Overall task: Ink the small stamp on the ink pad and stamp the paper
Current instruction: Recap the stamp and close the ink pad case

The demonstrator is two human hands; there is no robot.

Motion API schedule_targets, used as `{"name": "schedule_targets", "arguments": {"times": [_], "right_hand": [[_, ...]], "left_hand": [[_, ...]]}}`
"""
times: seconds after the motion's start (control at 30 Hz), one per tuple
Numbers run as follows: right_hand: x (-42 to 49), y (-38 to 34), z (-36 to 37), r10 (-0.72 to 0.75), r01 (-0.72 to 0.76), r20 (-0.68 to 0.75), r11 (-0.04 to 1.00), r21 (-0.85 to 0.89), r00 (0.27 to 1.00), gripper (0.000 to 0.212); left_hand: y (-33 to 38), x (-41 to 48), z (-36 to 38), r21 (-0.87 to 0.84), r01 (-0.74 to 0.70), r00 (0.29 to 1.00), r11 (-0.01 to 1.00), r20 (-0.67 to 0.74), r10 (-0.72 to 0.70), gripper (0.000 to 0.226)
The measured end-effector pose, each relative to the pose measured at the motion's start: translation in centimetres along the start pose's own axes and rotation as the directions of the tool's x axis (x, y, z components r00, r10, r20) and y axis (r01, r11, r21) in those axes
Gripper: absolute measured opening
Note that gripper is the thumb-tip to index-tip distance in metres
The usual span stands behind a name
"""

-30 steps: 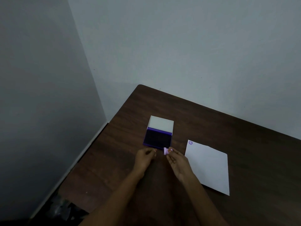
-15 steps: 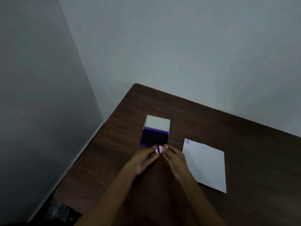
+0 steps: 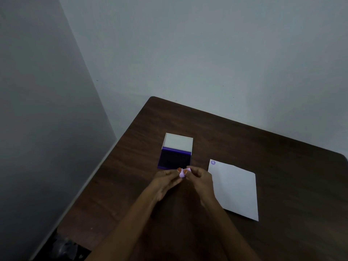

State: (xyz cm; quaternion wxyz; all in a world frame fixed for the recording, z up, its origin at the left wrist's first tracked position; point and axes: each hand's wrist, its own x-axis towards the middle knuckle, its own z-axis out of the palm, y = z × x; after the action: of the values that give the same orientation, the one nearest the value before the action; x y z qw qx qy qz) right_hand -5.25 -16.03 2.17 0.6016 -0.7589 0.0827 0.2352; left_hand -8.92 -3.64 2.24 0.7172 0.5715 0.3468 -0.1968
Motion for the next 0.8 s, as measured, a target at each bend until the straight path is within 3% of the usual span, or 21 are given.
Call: {"name": "schedule_targets", "arguments": {"times": [0.1,0.27,0.4,0.57,0.67,0.8], "right_hand": [[0.0,0.4,0.2,0.023,-0.023,-0.011,1.0,0.003,1.0,0.03],[0.2,0.7,1.0,-0.014,0.013,-0.021,0.998,-0.065,1.0,0.023],[0.4,0.8,2.0,-0.127,0.132,0.04,0.967,-0.216,0.991,0.005],[0.3,2.0,3.6,-0.274,0.371,0.257,0.775,-0.512,0.927,0.014],[0.2,2.9,4.5,-0.262,0.396,0.301,0.699,-0.596,0.917,0.025],[-0.1,3.1,4.8,-0.255,0.396,0.307,0.678,-0.619,0.917,0.032]], "left_hand": [[-0.3,-0.1,-0.1,-0.064,-0.039,0.999,0.997,-0.036,0.037,0.019],[-0.8,-0.2,-0.8,-0.024,-0.12,0.989,0.992,-0.088,0.118,0.019],[-1.4,0.5,-2.3,-0.069,-0.231,0.905,0.97,-0.382,0.188,0.015],[-1.8,1.0,-3.7,0.032,-0.317,0.828,0.948,-0.478,0.294,0.019],[-2.1,1.2,-3.8,0.045,-0.323,0.818,0.945,-0.49,0.302,0.019],[-2.3,1.3,-3.9,0.048,-0.332,0.808,0.942,-0.502,0.31,0.018]]}}
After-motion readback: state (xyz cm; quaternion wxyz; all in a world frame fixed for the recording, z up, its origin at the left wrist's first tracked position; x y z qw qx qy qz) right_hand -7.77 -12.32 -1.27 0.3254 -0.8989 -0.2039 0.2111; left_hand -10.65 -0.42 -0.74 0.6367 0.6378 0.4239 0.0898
